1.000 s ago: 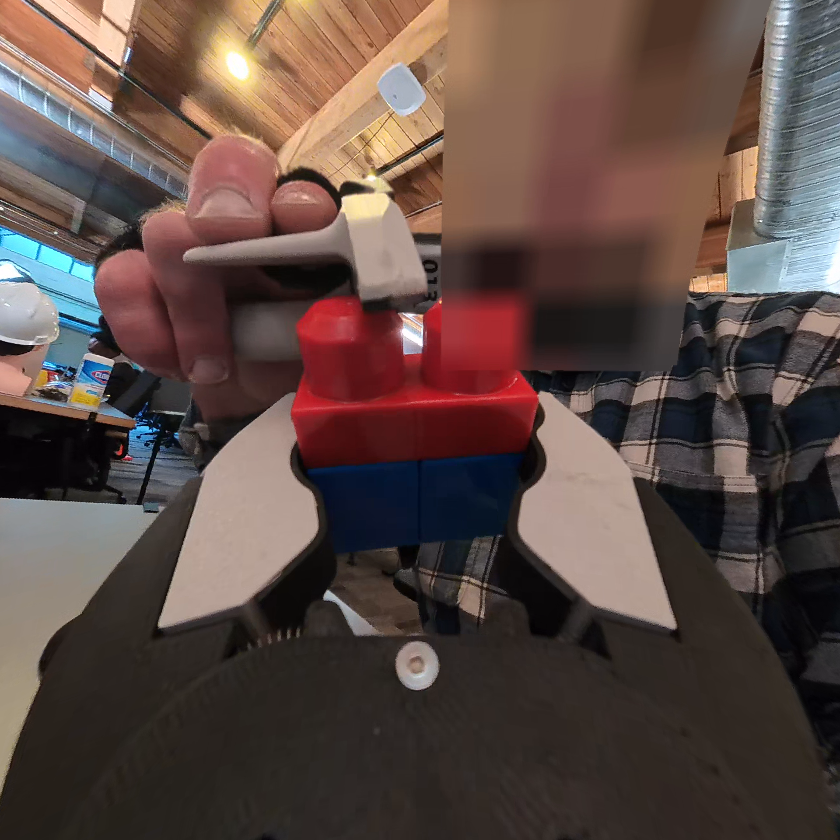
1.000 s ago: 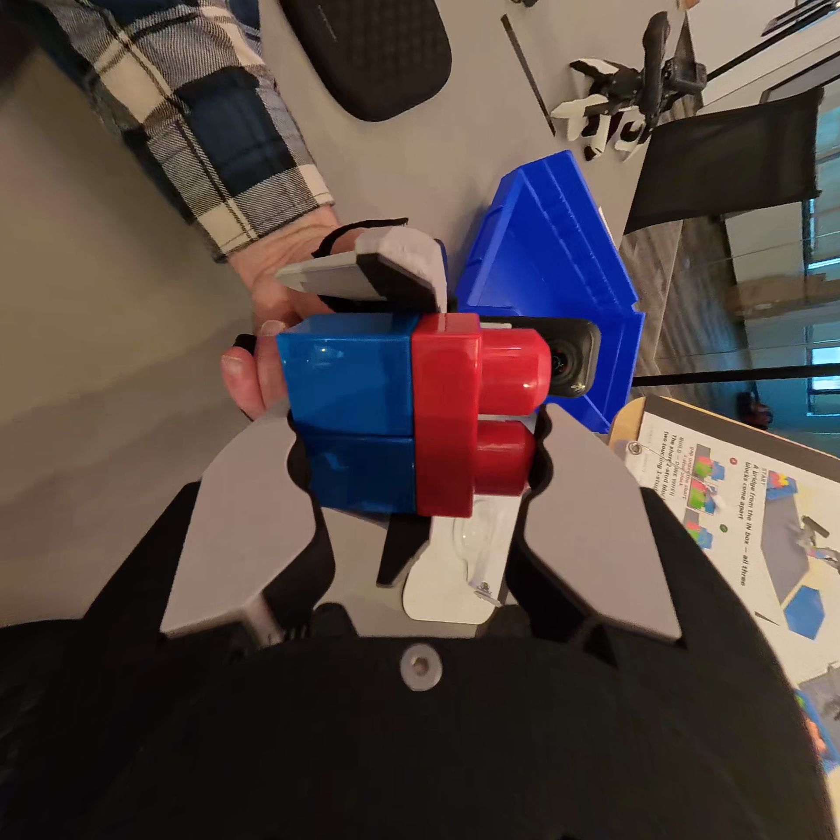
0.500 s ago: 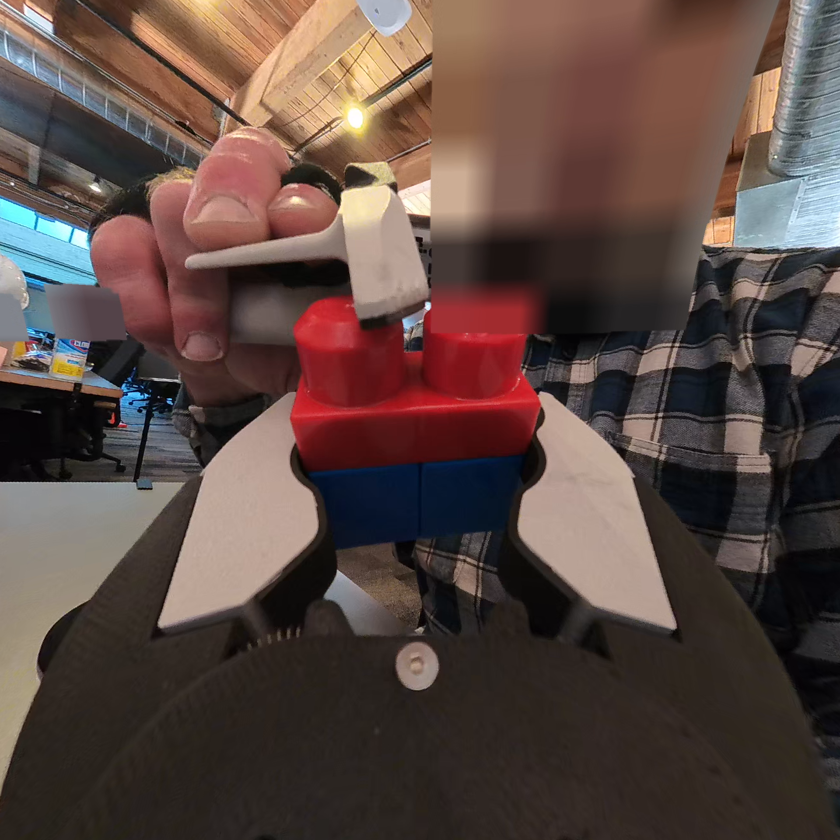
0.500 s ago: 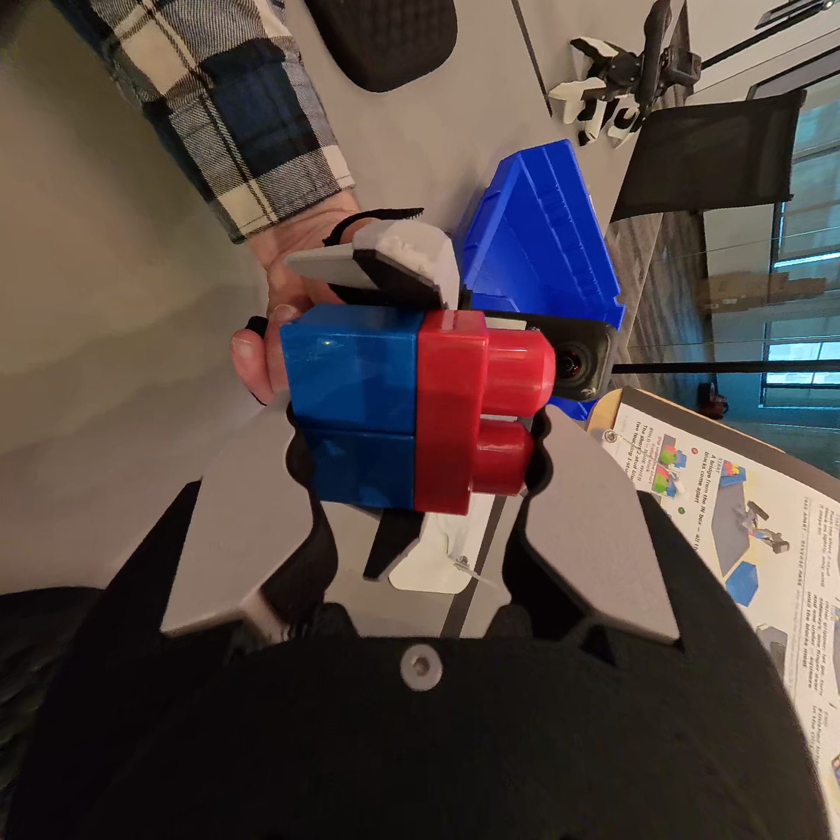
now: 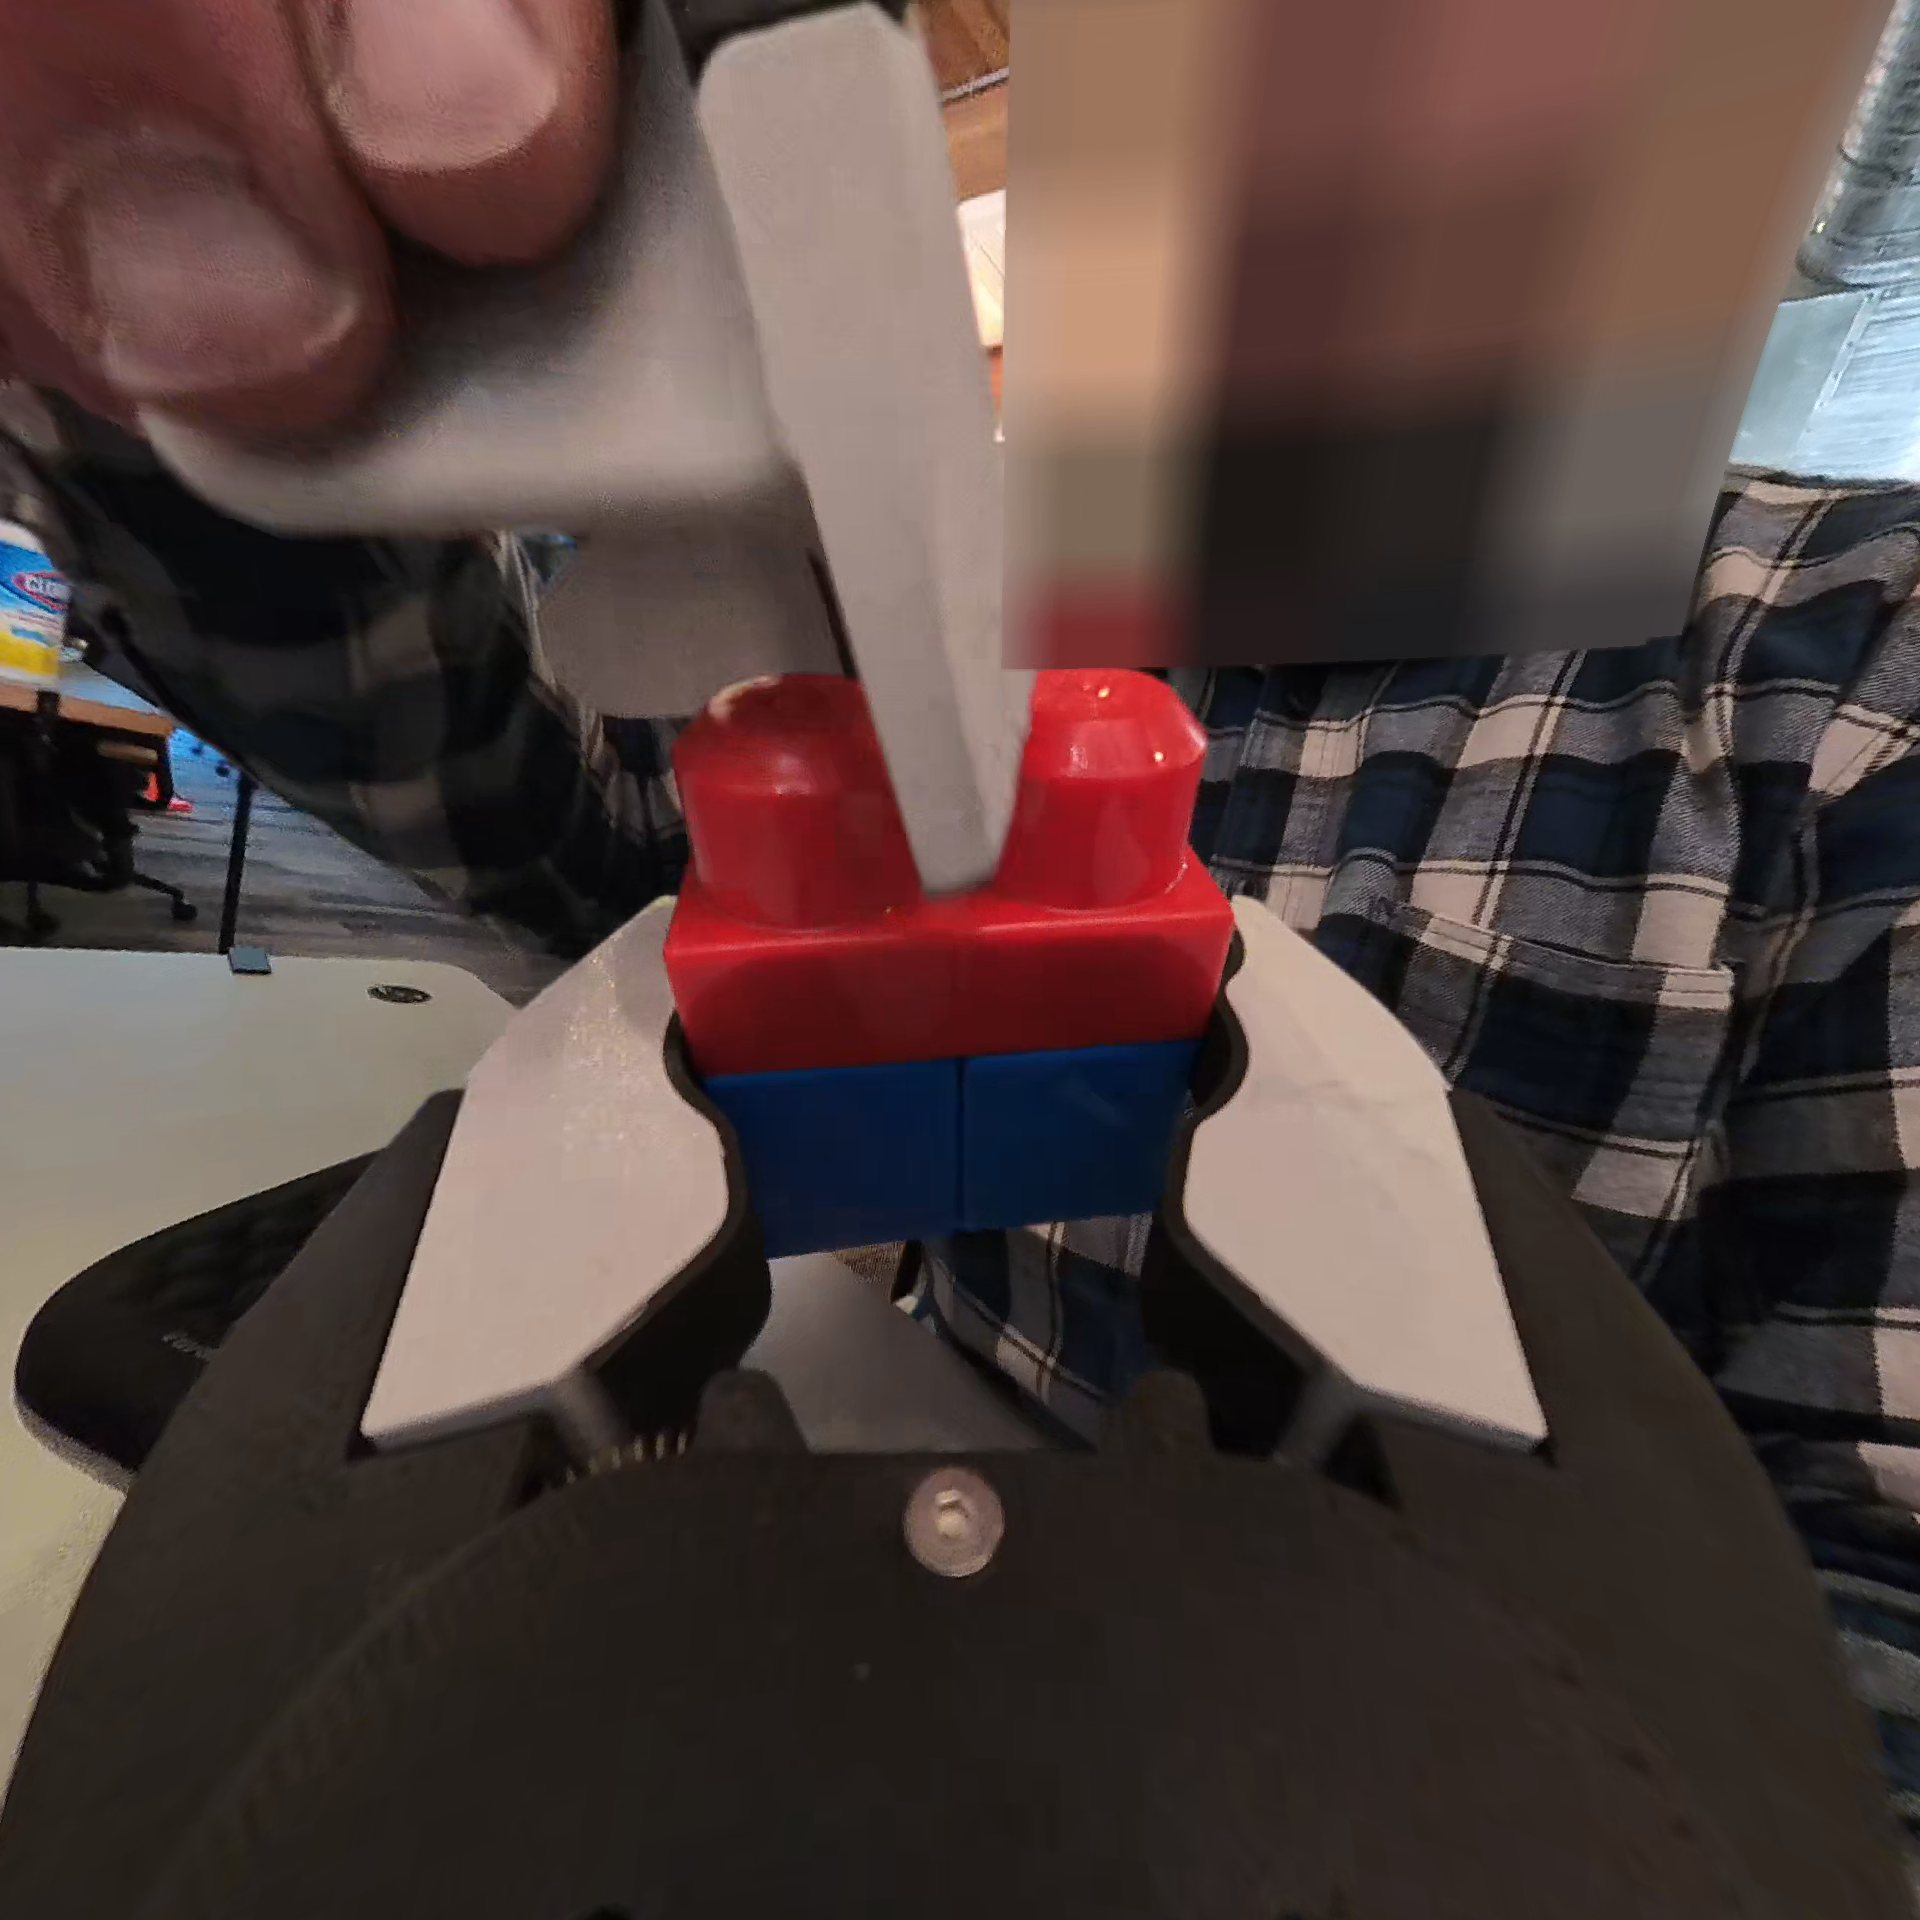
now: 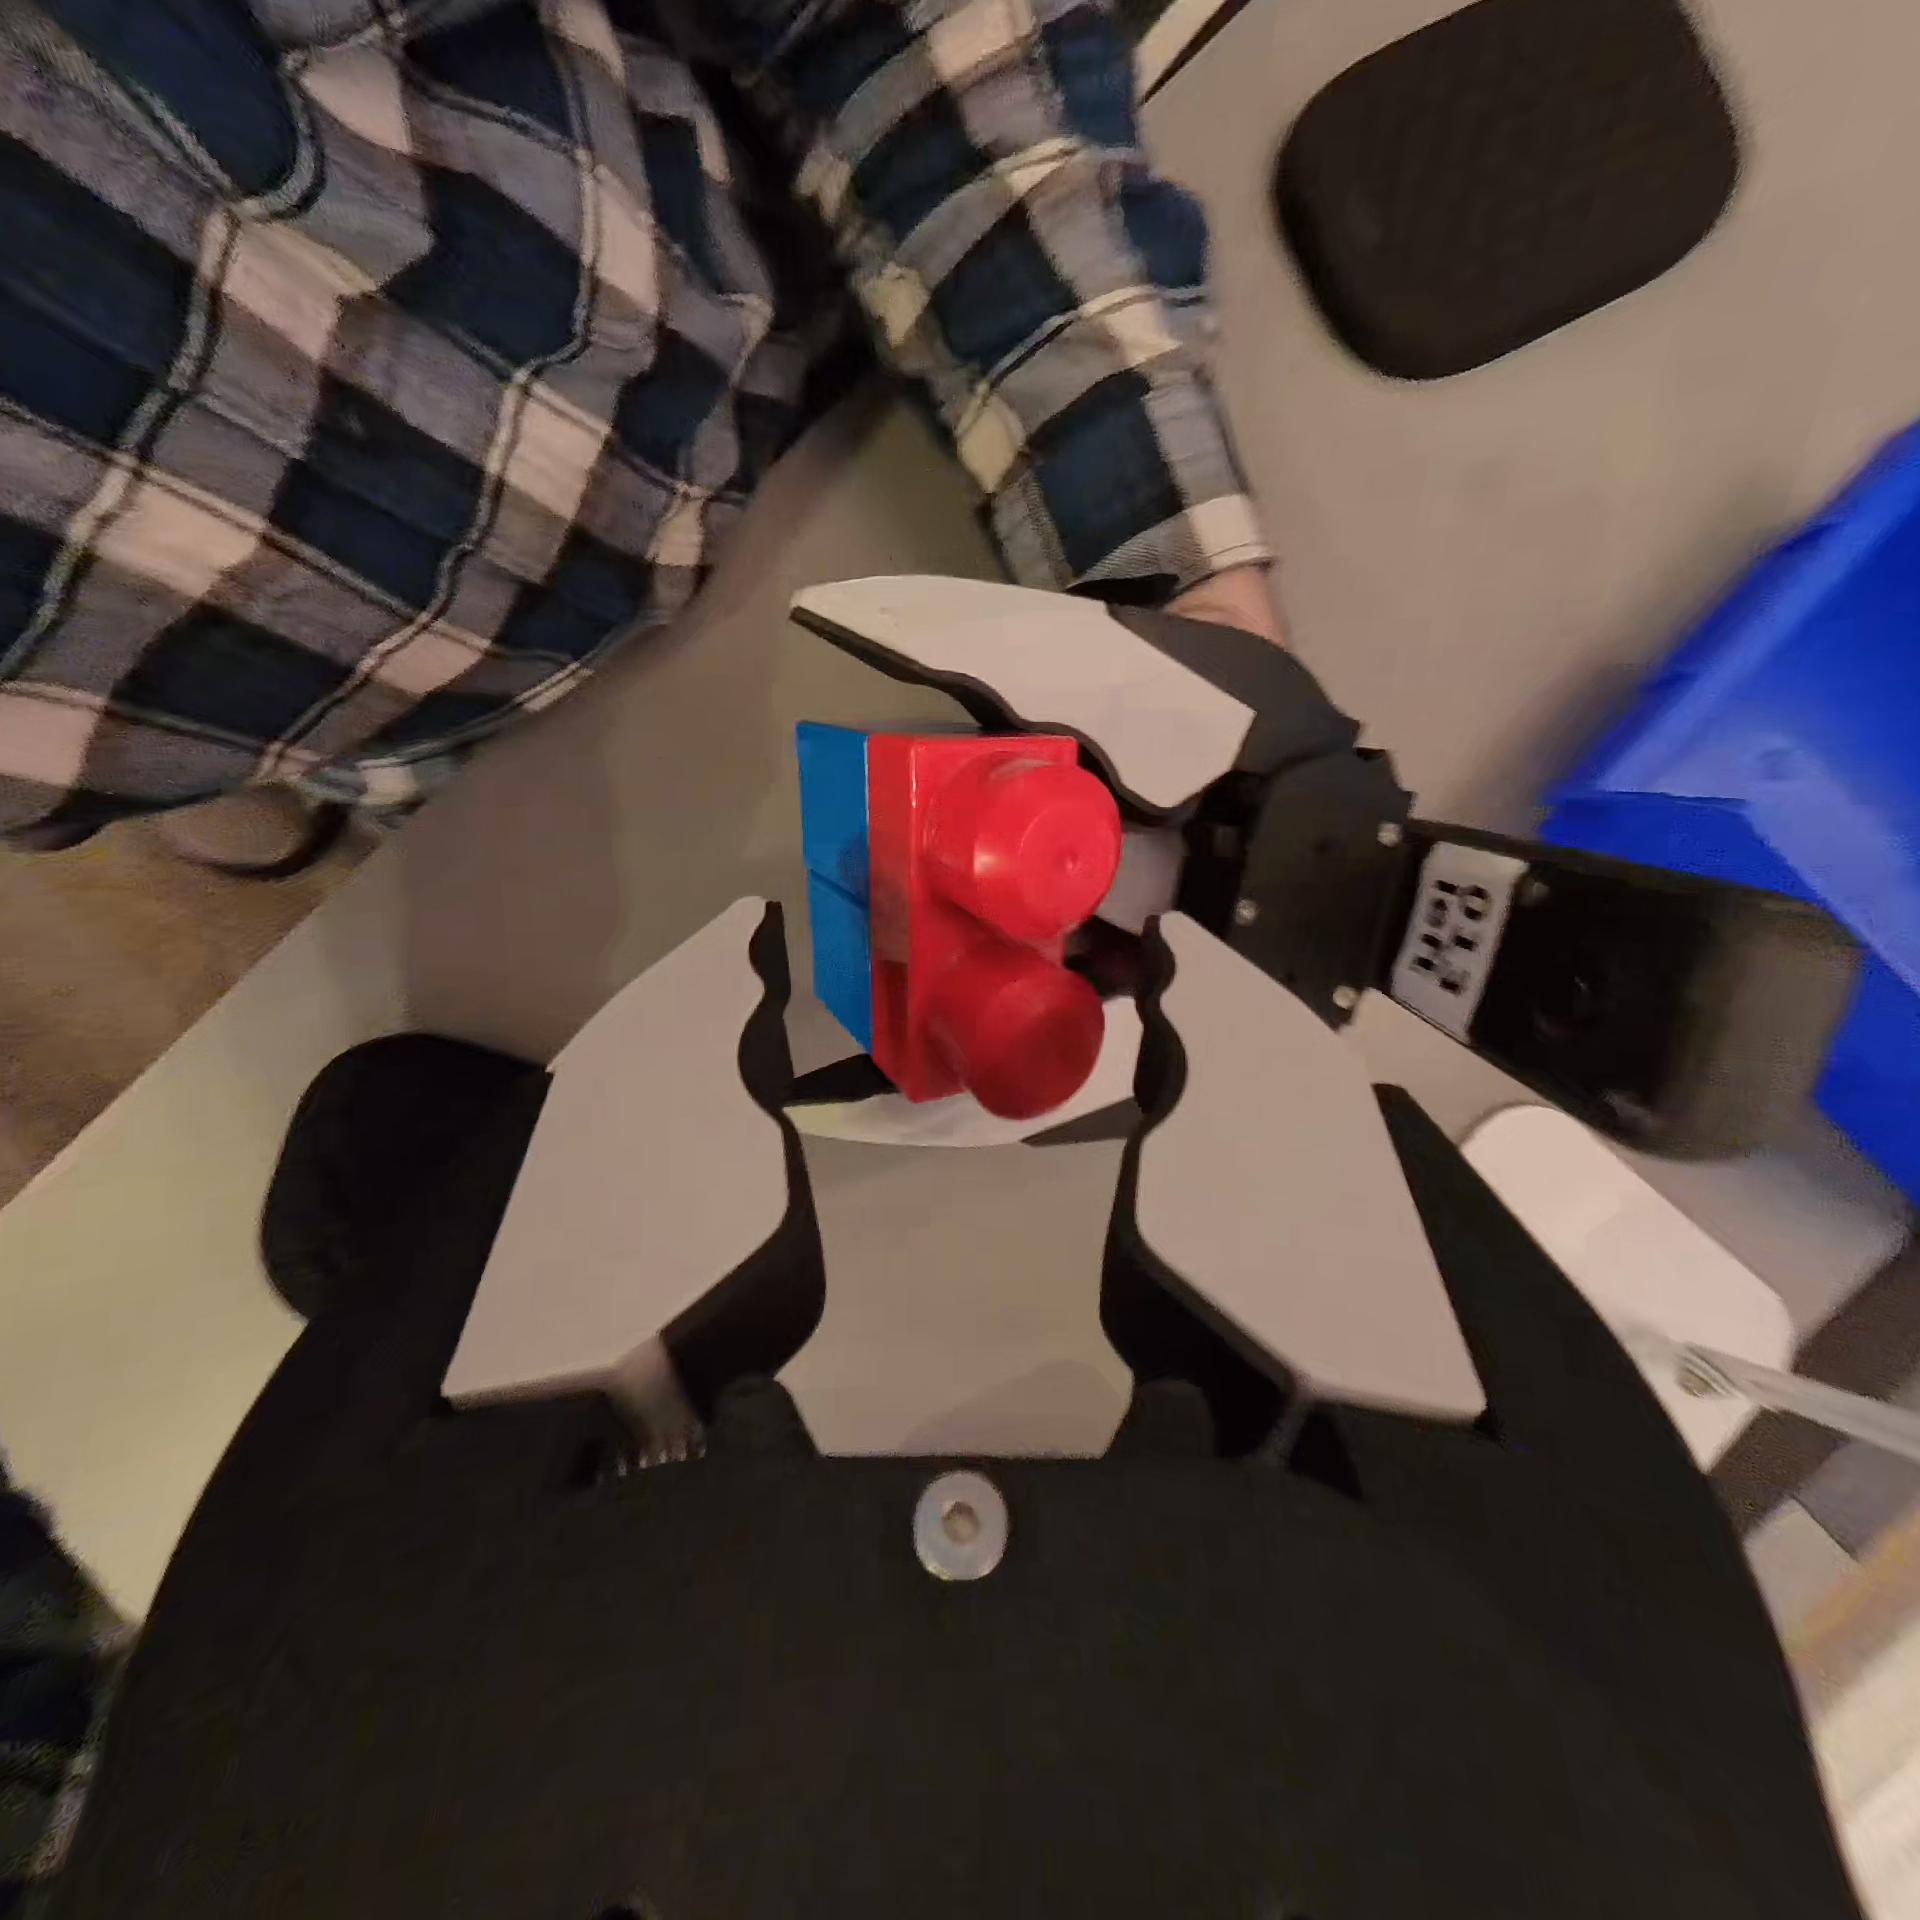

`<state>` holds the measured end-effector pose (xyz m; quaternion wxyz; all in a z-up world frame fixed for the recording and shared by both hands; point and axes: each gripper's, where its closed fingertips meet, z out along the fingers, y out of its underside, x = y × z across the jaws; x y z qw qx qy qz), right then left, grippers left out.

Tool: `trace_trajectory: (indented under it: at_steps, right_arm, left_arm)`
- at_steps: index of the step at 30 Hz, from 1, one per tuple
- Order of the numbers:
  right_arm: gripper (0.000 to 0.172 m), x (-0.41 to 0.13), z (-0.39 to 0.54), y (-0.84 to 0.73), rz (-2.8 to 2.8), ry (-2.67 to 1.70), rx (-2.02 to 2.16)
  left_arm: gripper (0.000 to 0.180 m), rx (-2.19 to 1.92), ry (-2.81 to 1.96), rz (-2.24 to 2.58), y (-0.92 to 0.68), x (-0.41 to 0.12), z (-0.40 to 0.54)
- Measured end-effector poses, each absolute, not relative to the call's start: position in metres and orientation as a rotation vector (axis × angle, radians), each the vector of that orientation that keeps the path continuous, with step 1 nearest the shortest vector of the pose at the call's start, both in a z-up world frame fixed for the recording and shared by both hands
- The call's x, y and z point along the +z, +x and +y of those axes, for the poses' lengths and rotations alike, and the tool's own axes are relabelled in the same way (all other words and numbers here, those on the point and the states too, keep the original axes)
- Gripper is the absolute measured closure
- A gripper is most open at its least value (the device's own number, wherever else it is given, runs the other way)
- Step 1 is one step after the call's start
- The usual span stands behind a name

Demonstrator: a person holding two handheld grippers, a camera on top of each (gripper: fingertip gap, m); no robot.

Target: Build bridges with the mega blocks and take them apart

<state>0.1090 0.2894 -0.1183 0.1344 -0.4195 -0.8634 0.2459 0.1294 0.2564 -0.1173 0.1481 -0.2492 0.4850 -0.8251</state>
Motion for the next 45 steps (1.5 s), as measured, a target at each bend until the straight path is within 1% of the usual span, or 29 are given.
trace_trajectory:
  at_steps: [4, 5, 6, 10, 13, 14, 18, 19, 21, 24, 27, 29, 31, 36, 39, 40, 42, 45]
  right_arm:
    - [0.121, -0.137, 0.277, 0.109, -2.679, -1.242, 0.75]
    - [0.13, -0.142, 0.275, 0.109, -2.71, -1.25, 0.751]
    - [0.134, -0.146, 0.271, 0.11, -2.746, -1.255, 0.783]
    - [0.135, -0.147, 0.272, 0.112, -2.71, -1.244, 0.82]
    - [0.135, -0.13, 0.285, 0.121, -2.554, -1.266, 0.799]
    - [0.135, -0.119, 0.29, 0.133, -2.493, -1.292, 0.793]
    - [0.135, -0.095, 0.33, 0.229, -2.257, -1.545, 0.564]
    - [0.135, -0.094, 0.345, 0.259, -2.182, -1.636, 0.469]
    - [0.135, -0.101, 0.368, 0.32, -2.06, -1.804, 0.302]
    - [0.135, -0.129, 0.389, 0.39, -1.936, -2.015, 0.162]
    - [0.135, -0.175, 0.403, 0.432, -1.905, -2.169, 0.062]
    - [0.135, -0.205, 0.41, 0.45, -1.92, -2.226, -0.02]
    - [0.135, -0.229, 0.413, 0.455, -1.923, -2.259, -0.009]
    - [0.134, -0.265, 0.418, 0.462, -1.939, -2.324, -0.059]
    - [0.133, -0.273, 0.424, 0.466, -1.956, -2.348, -0.14]
    - [0.127, -0.272, 0.425, 0.467, -1.961, -2.352, -0.163]
    - [0.108, -0.26, 0.427, 0.466, -1.938, -2.359, -0.172]
    - [0.112, -0.229, 0.427, 0.468, -1.874, -2.338, -0.219]
  left_arm:
    - [0.091, -2.375, -0.735, 1.447, 0.132, -0.121, 0.252]
    - [0.091, -2.375, -0.735, 1.467, 0.133, -0.122, 0.25]
    - [0.09, -2.369, -0.74, 1.487, 0.134, -0.124, 0.248]
    - [0.09, -2.37, -0.777, 1.482, 0.136, -0.127, 0.248]
    - [0.091, -2.323, -0.826, 1.431, 0.138, -0.124, 0.261]
    - [0.095, -2.308, -0.836, 1.417, 0.136, -0.125, 0.266]
    - [0.143, -2.272, -0.829, 1.349, 0.118, -0.128, 0.281]
    - [0.159, -2.257, -0.816, 1.325, 0.112, -0.129, 0.285]
    - [0.18, -2.239, -0.806, 1.296, 0.105, -0.131, 0.291]
    - [0.18, -2.173, -0.879, 1.282, 0.107, -0.137, 0.298]
    - [0.18, -2.139, -0.958, 1.303, 0.112, -0.145, 0.298]
    - [0.18, -2.135, -0.976, 1.323, 0.116, -0.147, 0.295]
    - [0.18, -2.12, -1.009, 1.346, 0.12, -0.151, 0.292]
    - [0.18, -2.093, -1.064, 1.423, 0.125, -0.159, 0.284]
    - [0.18, -2.104, -1.047, 1.432, 0.124, -0.156, 0.282]
    - [0.18, -2.103, -1.045, 1.44, 0.123, -0.155, 0.281]
    - [0.18, -2.09, -1.041, 1.459, 0.121, -0.153, 0.279]
    - [0.179, -2.043, -1.045, 1.475, 0.114, -0.148, 0.277]
